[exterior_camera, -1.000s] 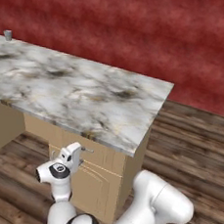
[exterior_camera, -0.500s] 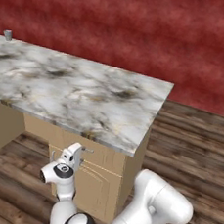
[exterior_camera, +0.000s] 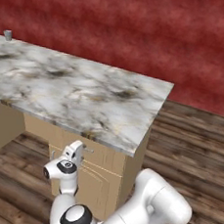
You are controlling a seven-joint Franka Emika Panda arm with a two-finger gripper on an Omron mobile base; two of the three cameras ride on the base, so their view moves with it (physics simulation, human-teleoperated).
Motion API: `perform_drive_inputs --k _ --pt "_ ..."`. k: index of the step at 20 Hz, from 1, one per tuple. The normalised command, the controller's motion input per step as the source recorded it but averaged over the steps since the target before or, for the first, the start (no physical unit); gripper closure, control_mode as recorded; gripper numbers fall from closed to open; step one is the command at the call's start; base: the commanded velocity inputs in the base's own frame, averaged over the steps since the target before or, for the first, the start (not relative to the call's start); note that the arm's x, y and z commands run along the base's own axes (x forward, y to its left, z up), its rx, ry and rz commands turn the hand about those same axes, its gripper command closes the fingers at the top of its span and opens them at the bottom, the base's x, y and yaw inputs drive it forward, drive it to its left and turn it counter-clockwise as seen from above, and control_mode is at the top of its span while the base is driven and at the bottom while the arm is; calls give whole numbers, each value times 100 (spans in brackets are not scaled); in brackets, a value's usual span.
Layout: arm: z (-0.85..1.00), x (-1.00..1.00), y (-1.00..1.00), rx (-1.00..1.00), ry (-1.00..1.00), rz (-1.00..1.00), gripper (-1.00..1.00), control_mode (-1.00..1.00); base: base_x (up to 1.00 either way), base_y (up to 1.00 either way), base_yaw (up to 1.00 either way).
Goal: Take a straw from the drawer in front and place it inside the glass cup on the dining counter.
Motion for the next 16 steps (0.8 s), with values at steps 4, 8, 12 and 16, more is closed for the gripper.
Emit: perform_drive_inputs --k 4,8,12,16 --pt "-15 26 2 -1 0 1 -100 -100 0 0 0" --pt "-17 24 2 -2 0 2 -100 -100 0 0 0" --pt "-21 23 0 -3 0 2 -100 -100 0 0 0" --pt "-27 22 0 -5 -1 4 -100 -100 0 0 0"
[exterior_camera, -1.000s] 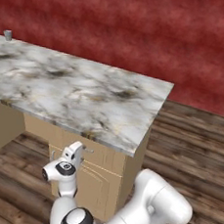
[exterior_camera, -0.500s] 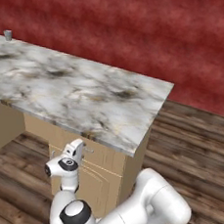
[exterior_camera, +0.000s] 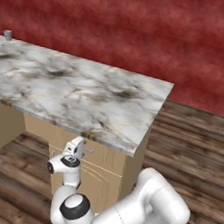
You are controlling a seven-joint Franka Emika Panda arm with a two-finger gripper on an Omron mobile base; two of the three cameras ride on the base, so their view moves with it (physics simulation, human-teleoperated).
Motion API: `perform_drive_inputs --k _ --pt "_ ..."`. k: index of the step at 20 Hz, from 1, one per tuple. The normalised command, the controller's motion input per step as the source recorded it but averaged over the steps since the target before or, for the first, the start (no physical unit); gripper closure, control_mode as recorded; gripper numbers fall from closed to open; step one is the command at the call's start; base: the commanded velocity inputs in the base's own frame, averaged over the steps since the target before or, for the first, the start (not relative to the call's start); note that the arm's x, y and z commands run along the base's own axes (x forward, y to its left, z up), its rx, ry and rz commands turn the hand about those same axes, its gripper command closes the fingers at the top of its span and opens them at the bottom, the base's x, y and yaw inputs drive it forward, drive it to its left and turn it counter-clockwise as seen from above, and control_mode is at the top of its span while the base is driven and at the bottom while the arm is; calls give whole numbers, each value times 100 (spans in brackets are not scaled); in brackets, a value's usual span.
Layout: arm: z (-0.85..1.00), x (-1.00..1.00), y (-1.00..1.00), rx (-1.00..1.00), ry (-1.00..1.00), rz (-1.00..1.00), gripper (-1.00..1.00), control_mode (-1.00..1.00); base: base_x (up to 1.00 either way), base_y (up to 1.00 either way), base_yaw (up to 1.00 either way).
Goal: Take a straw from the drawer in front and place it inside the glass cup on the dining counter.
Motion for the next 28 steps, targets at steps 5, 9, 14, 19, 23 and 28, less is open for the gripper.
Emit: perform_drive_inputs --k 5,9,14,19,23,28 --pt "-30 22 0 -7 -5 4 -100 -100 0 0 0" --pt "-29 23 0 -9 -10 5 -100 -100 0 0 0" --pt "-29 21 0 -9 -14 6 -100 -100 0 0 0" --pt "-21 22 4 -9 -15 5 -100 -100 0 0 0" --pt "-3 16 14 -4 -10 4 100 -100 0 0 0" --pt "0 7 14 -3 -10 3 100 -100 0 0 0"
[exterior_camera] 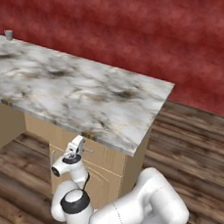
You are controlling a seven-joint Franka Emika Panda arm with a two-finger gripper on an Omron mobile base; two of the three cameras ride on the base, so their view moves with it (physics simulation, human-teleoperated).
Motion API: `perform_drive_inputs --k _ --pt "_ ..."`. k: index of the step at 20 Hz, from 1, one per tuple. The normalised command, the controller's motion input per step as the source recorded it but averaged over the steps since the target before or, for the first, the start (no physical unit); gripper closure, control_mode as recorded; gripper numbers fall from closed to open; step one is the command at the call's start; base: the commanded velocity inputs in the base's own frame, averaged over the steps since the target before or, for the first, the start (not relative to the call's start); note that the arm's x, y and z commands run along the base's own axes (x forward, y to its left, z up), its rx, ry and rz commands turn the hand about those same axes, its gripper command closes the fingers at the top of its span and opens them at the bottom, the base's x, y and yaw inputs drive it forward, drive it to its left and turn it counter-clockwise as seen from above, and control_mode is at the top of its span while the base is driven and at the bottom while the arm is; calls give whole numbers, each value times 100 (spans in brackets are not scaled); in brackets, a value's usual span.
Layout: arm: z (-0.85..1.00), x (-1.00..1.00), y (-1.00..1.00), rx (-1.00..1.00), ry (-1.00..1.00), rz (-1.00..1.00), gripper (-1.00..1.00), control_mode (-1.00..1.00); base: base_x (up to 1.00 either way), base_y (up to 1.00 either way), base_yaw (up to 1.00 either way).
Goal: Take a straw from the drawer in front and place it inside the glass cup on the dining counter.
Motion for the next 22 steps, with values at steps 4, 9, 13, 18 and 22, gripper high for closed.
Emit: perform_drive_inputs --k 4,9,13,18,22 --pt "0 0 13 -3 -11 3 100 -100 0 0 0" --pt "0 -14 28 -6 -16 2 100 -100 0 0 0" --pt "0 -36 48 -7 -19 0 100 -100 0 0 0" --pt "7 -52 60 -4 -13 0 100 -100 0 0 0" --pt "13 -62 71 0 -1 0 100 -100 0 0 0"
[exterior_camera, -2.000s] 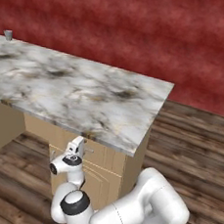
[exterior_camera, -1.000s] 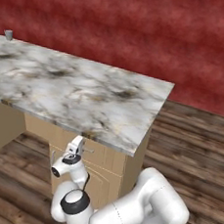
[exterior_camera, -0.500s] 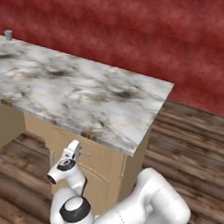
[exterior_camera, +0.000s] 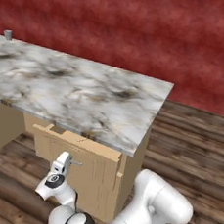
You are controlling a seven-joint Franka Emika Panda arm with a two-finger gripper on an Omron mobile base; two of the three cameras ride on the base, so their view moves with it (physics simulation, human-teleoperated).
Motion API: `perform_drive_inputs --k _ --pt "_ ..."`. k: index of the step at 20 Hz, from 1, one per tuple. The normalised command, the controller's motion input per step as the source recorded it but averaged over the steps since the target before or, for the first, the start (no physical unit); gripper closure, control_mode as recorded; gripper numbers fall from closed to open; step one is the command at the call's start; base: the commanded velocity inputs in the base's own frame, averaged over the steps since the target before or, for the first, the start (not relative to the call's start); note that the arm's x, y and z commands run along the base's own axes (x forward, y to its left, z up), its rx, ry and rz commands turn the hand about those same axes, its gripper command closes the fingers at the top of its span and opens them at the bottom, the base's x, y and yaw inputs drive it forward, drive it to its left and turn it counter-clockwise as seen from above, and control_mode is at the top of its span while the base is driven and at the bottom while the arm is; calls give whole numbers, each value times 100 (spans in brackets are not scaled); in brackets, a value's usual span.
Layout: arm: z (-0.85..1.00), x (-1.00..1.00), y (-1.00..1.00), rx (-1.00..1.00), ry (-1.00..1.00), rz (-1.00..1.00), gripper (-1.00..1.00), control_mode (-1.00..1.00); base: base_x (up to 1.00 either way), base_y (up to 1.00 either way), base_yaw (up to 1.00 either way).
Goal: Take a straw from the drawer in front and place it inside the glass cup on the dining counter.
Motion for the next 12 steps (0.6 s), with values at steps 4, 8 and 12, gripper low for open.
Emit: perform_drive_inputs --k 4,8,12 --pt "17 -61 79 0 0 0 100 -100 0 0 0" --pt "19 -65 79 0 0 0 100 -100 0 0 0" --pt "18 -67 79 0 1 0 100 -100 0 0 0"
